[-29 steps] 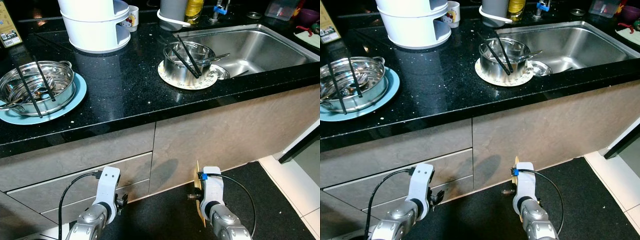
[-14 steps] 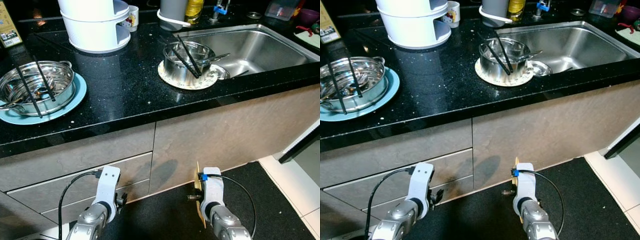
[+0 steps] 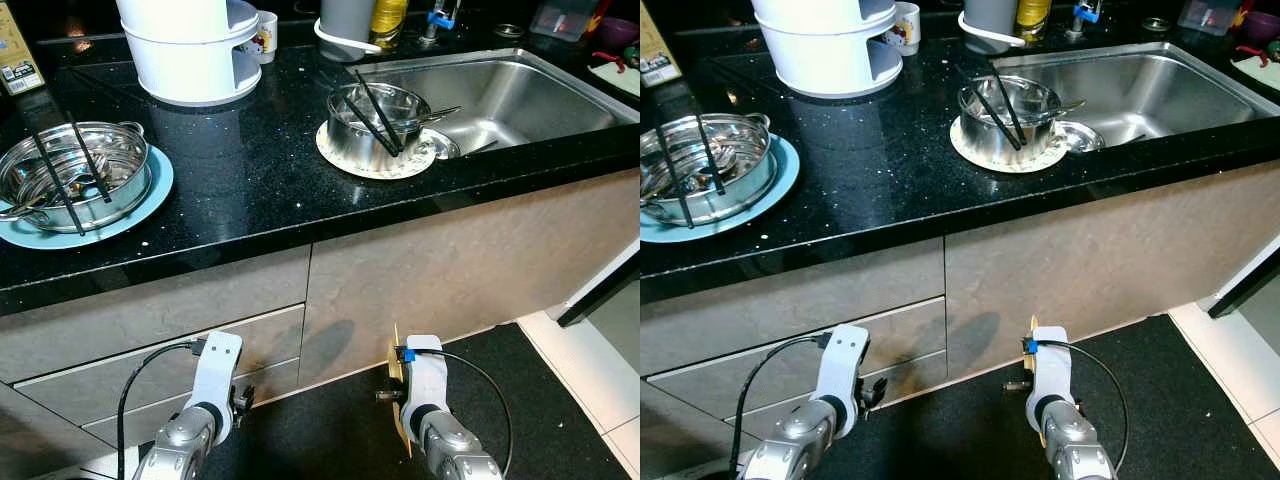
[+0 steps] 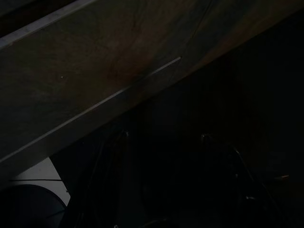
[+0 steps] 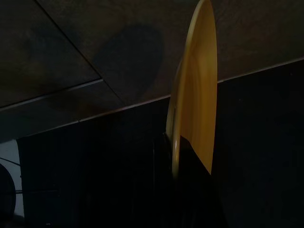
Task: Kitchen organization
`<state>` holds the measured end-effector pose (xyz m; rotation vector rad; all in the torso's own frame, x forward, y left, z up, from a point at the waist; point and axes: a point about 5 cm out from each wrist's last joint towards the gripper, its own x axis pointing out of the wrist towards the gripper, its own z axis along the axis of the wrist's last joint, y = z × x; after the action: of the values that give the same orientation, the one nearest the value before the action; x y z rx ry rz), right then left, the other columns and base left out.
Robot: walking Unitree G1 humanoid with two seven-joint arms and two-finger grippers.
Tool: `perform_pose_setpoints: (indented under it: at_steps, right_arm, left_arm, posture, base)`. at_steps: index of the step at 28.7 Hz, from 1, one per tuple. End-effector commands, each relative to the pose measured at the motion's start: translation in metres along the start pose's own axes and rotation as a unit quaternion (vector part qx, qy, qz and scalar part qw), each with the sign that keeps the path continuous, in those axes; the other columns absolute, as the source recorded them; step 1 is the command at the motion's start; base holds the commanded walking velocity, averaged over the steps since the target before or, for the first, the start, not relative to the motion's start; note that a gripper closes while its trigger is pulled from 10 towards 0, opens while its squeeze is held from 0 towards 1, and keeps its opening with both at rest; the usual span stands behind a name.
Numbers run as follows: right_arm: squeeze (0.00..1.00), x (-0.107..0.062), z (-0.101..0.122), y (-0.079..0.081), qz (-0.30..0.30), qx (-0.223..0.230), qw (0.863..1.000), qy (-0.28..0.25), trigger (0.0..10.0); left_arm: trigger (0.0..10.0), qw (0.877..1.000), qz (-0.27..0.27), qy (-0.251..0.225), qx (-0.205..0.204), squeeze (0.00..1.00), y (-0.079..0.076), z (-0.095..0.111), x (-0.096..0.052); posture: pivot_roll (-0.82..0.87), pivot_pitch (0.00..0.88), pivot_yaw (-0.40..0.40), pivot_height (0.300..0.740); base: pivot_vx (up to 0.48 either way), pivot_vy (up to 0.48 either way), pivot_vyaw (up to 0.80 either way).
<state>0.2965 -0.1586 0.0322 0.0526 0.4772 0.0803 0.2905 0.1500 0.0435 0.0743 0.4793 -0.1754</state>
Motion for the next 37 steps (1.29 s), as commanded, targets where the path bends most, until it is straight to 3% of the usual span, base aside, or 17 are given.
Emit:
perform_pose_setpoints:
  at_steps: [1,22,37]
  right_arm:
    - [0.00,-0.0019,-0.0057,-0.0014,-0.003,0.010,1.000,0.010,10.0]
    - [0.00,-0.0012,-0.0049,-0.0015,-0.003,0.012,1.000,0.010,10.0]
    - [0.00,-0.0013,-0.0047,-0.0015,-0.003,0.012,1.000,0.010,10.0]
  left_arm:
    - [10.0,1.000,-0.001,0.012,0.004,0.00,0.0007,-0.0090,-0.0022]
    - [10.0,1.000,0.000,0.002,0.002,0.00,0.0013,-0.0067,-0.0016]
    - [10.0,1.000,-0.007,0.022,-0.002,0.00,0.0006,-0.0088,-0.0013]
  posture:
    - [-0.09,0.290,-0.037,0.740]
    - [-0.09,0.295,-0.036,0.740]
    - [-0.09,0.295,-0.035,0.740]
  base:
    - [0.000,0.000,0.00]
    - [0.000,0.000,0.00]
    - [0.000,0.000,0.00]
